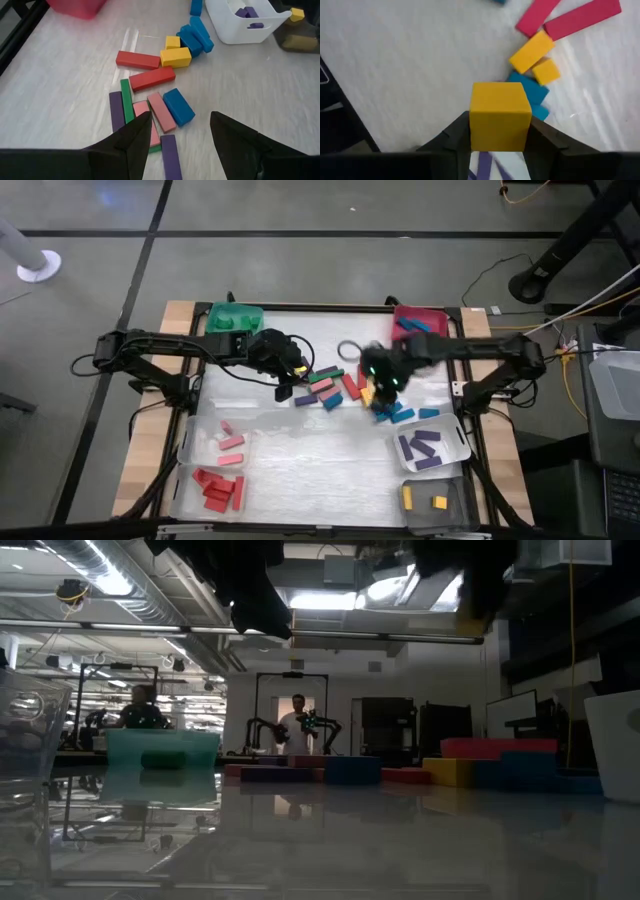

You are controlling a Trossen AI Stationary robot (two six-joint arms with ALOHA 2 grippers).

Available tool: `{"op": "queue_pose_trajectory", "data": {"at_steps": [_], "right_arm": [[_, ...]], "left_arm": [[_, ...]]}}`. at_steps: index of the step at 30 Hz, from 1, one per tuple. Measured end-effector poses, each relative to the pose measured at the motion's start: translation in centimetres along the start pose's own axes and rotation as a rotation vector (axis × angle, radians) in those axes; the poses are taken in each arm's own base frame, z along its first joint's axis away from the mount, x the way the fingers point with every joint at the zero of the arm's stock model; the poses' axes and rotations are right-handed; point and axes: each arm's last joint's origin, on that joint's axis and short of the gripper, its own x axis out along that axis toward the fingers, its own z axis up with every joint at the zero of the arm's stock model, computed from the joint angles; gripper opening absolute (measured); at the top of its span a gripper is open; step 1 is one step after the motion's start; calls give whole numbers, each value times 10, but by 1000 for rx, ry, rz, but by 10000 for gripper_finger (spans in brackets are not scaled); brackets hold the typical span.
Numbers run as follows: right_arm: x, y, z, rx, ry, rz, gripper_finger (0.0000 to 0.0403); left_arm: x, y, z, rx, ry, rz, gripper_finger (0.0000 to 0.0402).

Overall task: Sort blocks
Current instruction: Put the yellow block into the black bin

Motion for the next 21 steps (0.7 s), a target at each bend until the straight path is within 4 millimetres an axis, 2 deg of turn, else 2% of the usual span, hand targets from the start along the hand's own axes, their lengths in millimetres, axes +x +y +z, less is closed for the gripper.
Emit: {"op": "queue_pose_trajectory", "data": {"at_steps": [5, 8, 11, 14, 17, 21], "right_arm": [[-16, 33, -44, -34, -76, -111, 140], [-21, 41, -69, -31, -88, -216, 140], [-14, 42, -95, 15, -73, -280, 141], [3, 47, -119, 109, -48, -195, 141], [17, 65, -142, 142, -24, -17, 141], [22, 91, -171, 145, -11, 141, 141]], "left_arm": [[0, 0, 0, 0, 0, 0, 190], [0, 0, 0, -1, 0, 0, 190], [0, 0, 0, -4, -1, 0, 190], [0, 0, 0, -7, -1, 0, 190], [0, 0, 0, -25, -1, 0, 190], [0, 0, 0, -32, -3, 0, 190]]}}
